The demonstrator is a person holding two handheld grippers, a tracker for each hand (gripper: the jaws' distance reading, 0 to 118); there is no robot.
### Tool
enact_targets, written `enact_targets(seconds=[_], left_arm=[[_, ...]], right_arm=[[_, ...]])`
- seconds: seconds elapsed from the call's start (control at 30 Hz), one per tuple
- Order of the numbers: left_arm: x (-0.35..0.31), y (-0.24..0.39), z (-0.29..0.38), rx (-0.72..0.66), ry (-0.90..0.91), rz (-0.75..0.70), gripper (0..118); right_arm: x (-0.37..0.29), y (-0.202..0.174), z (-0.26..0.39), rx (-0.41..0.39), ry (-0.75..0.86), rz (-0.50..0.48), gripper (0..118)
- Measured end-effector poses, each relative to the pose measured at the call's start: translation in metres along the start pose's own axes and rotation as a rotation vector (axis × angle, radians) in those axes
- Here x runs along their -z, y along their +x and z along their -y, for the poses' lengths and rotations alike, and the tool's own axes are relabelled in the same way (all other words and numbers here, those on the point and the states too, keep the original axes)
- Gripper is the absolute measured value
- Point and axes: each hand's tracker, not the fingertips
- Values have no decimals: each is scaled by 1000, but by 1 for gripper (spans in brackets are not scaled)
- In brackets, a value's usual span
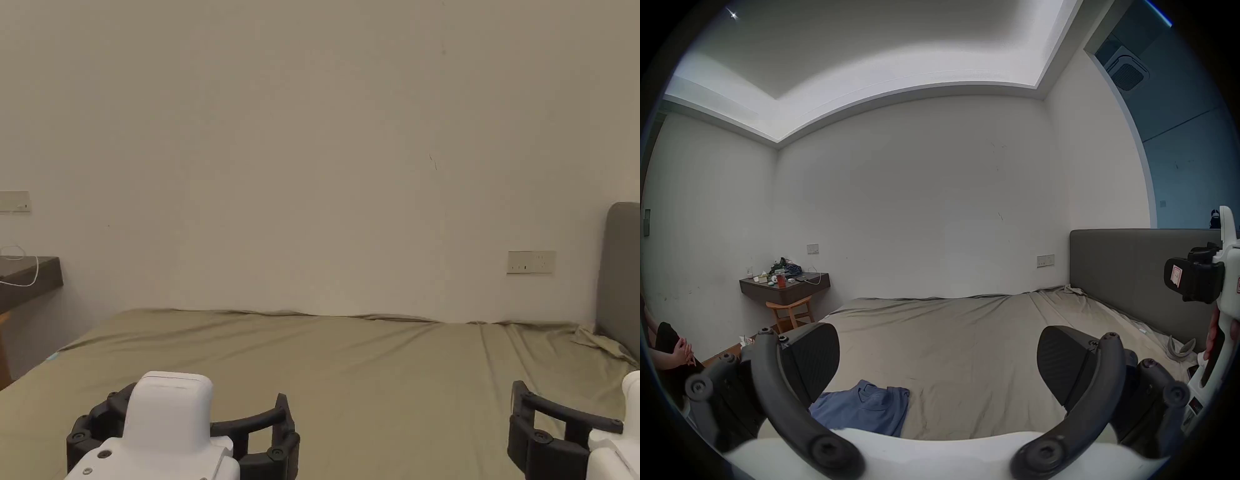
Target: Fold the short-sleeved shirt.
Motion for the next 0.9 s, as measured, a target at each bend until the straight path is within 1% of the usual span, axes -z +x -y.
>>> enact_targets(seconds=[0.1,0.33,0.6,0.77,0.9], left_arm=[[-1,-1,-1,-7,0,1,118],[0,-1,0,13,-9,-14,118],[-1,-5,0,-1,-14,-16,118],[-3,-3,0,14,-12,37,118],[-4,1,0,32,-5,42,118]], right_arm=[[1,-2,1,-37,-33,-23,118],[0,-9,1,-69,-37,-6,118],[-2,-2,-2,-22,-29,-11,118],[-3,-2,-2,-21,-31,-10,118],[-3,-3,-3,-20,-27,-12,118]])
